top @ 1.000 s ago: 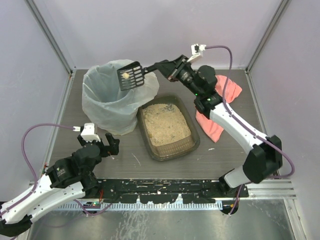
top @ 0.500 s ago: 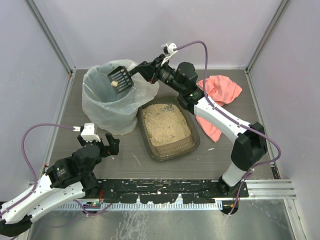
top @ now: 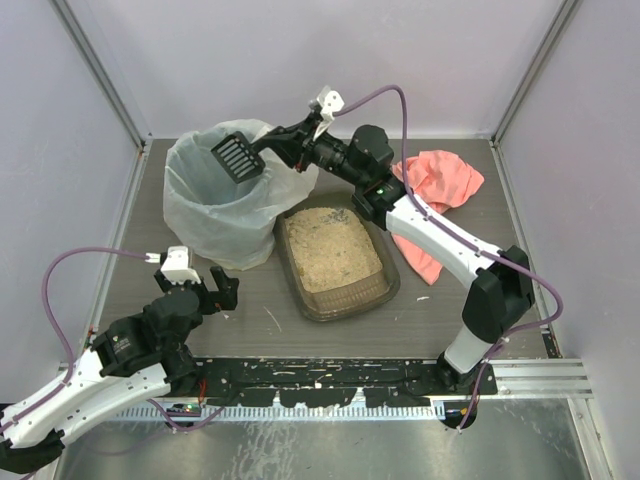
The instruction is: Clean the litter box
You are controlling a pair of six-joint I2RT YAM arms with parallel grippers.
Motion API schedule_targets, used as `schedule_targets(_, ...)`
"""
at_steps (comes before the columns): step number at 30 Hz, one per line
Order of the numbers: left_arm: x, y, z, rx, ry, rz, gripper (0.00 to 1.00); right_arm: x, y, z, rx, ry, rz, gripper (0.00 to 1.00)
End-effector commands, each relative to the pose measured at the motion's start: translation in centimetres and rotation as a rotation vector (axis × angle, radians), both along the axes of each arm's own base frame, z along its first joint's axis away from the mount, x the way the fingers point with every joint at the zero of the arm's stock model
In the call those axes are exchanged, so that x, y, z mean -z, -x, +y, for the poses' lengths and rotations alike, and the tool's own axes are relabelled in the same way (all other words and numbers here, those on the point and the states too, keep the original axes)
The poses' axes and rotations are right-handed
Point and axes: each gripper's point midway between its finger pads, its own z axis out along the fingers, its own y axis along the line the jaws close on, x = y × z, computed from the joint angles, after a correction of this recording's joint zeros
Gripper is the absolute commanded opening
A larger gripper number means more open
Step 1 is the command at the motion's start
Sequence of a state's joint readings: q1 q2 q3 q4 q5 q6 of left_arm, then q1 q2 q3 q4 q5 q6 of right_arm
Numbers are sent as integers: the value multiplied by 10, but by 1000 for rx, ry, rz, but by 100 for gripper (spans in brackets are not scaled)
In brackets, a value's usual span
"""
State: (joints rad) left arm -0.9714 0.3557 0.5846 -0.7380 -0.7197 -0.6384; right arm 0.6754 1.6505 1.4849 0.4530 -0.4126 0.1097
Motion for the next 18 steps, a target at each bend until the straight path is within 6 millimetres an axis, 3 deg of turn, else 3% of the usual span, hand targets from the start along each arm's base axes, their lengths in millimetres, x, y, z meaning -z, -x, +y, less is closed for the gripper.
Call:
schedule_targets(1, -12, -3, 1, -17, 36, -34, 98, -83, 26, -25, 23, -144, -131, 1)
schedule_targets(5, -11, -3, 1, -18, 33, -33, 98, -98, 41, -37, 22, -170, -98, 1)
schedule_targets(9, -11, -3, 1, -20, 35, -34, 98, -106, 56, -61, 75, -194, -55, 1)
schedule_targets(13, -12, -3, 0, -18, 35, -33, 98, -89, 63, -105, 229, -238, 25, 1)
schedule_targets(18, -13, -3, -2, -5, 24, -31, 98, -44, 81, -152, 377, -211, 114, 1)
